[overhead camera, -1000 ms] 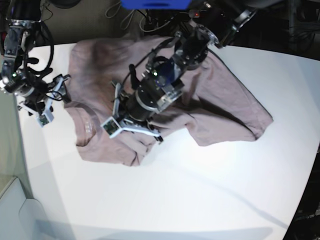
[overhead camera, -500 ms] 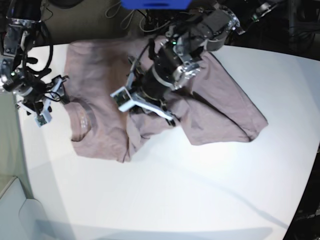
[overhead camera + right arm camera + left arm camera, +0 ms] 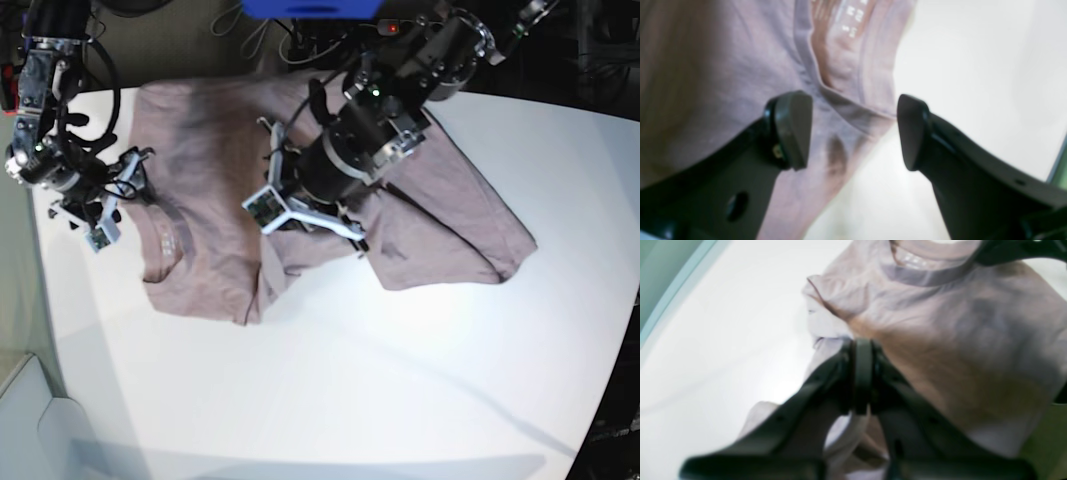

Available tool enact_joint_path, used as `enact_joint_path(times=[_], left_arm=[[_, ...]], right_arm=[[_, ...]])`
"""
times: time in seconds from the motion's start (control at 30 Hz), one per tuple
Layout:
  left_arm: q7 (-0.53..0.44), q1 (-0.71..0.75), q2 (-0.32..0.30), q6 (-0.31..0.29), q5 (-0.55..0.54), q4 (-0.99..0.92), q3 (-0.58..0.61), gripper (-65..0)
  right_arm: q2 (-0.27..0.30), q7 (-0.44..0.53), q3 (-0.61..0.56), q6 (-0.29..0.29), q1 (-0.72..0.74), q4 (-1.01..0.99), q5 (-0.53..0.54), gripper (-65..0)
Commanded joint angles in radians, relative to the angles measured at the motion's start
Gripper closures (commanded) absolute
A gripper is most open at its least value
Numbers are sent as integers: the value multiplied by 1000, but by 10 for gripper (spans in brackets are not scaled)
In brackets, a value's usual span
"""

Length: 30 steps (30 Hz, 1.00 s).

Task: Layout the t-shirt on the table in an organized manner, then fold the t-shirt properly
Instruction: 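Release the fold and pull the left gripper back to the shirt's side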

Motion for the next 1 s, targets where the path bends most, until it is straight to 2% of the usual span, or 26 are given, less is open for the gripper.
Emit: enact_joint_path(times=[0.0, 0.03, 0.17, 0.2, 0.27, 0.43, 0.6, 0.8, 0.97], left_arm=[[-17, -5, 2, 3, -7, 16, 0, -76], [2, -1, 2, 3, -13, 16, 0, -131], [33, 1, 0, 3, -9, 16, 0, -426], [34, -1, -1, 3, -7, 16, -5, -481], [34, -5, -10, 8, -9, 16, -46, -535], [34, -39, -6, 12, -13, -25, -250, -540], [34, -77, 45, 3, -15, -199, -483, -540], [33, -120, 46, 3, -15, -426, -537, -540], [33, -79, 20, 3, -15, -458, -644, -538]], right_arm=[[13, 20, 6, -1, 12, 14, 10, -404], [12, 20, 6, -1, 12, 14, 10, -404], [12, 20, 6, -1, 12, 14, 10, -404], [12, 20, 6, -1, 12, 14, 10, -404], [12, 20, 6, -1, 12, 14, 10, -404], [12, 20, 6, -1, 12, 14, 10, -404], [10, 20, 6, -1, 12, 14, 10, -404], [2, 20, 6, -1, 12, 13, 10, -404], [2, 20, 6, -1, 12, 13, 10, -404]])
